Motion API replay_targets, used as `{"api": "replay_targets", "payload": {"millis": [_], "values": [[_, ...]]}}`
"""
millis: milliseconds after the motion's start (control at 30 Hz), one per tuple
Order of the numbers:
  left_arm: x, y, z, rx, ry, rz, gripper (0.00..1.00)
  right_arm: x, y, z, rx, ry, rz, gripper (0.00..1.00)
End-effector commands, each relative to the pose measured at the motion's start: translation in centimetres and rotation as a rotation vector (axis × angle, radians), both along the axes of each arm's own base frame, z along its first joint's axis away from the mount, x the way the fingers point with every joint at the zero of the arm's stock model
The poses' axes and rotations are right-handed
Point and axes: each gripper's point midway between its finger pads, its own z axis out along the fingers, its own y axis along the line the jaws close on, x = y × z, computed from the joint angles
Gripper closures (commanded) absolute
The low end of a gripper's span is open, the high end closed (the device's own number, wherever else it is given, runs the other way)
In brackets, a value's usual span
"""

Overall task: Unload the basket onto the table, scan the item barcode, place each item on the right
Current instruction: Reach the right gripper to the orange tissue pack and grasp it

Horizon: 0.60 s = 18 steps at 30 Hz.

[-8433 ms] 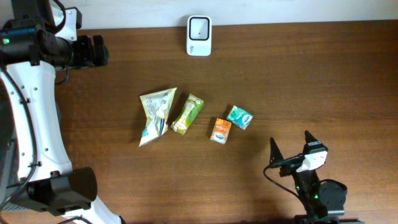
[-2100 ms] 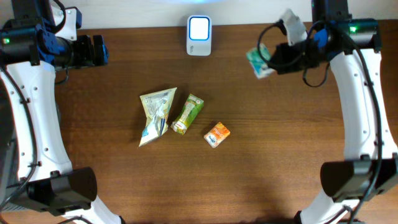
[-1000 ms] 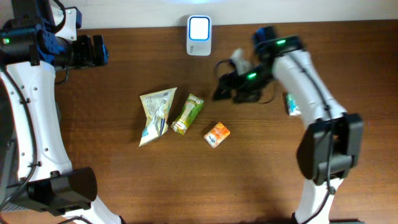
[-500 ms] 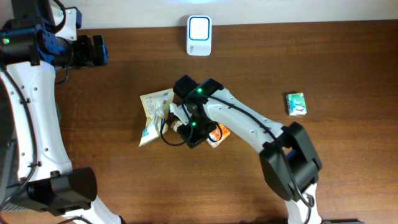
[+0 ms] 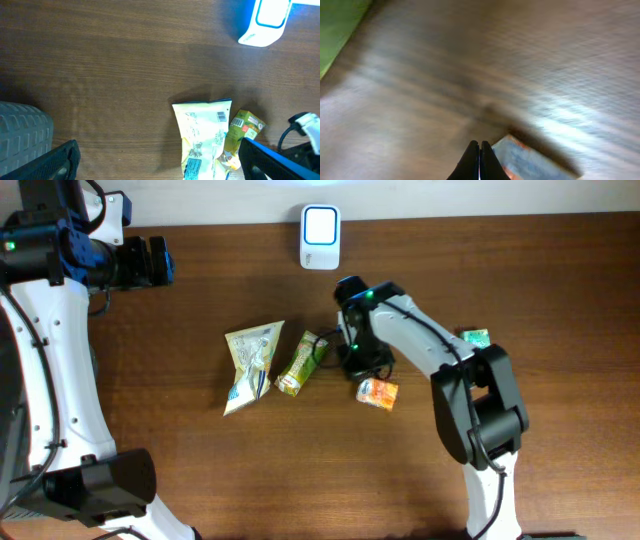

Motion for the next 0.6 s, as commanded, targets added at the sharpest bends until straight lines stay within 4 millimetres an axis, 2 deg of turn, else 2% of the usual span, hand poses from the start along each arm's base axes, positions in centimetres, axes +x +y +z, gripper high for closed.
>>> {"api": "replay_targets", "payload": {"millis": [0, 133, 167, 233, 300, 333, 367, 467, 567], "values": [[0.1, 0.2, -0.2, 0.003, 0.003, 0.001, 0.01, 3.0, -3.7, 0.8, -0.013, -0.042, -0.109, 0.96], [0.1, 0.2, -0.2, 0.003, 0.003, 0.001, 0.01, 5.4, -6.7, 3.3, 0.053, -0.052, -0.216, 0.96], [0.1, 0.2, -0.2, 0.003, 0.003, 0.001, 0.01, 5.6, -7.1, 4.1, 0.082, -0.046, -0.216, 0.96], [0.1, 0.2, -0.2, 0.003, 0.003, 0.001, 0.01, 5.1, -6.7, 5.3, 0.157, -0.02, -0.157, 0.95], [0.1, 0.2, -0.2, 0.003, 0.003, 0.001, 0.01, 3.2, -6.6, 5.7, 0.187, 0.023, 0.015, 0.59], [0.1, 0.2, -0.2, 0.003, 0.003, 0.001, 0.01, 2.0, -6.9, 5.6, 0.188, 0.05, 0.111, 0.49], [0.1, 0.2, -0.2, 0.003, 0.003, 0.001, 0.01, 0.8, -7.3, 5.2, 0.192, 0.082, 0.191, 0.45], [0.1, 0.2, -0.2, 0.003, 0.003, 0.001, 0.01, -0.3, -7.8, 3.8, 0.225, 0.117, 0.206, 0.48], [0.1, 0.2, -0.2, 0.003, 0.003, 0.001, 0.01, -1.3, -6.9, 3.3, 0.305, 0.124, 0.296, 0.54]]}}
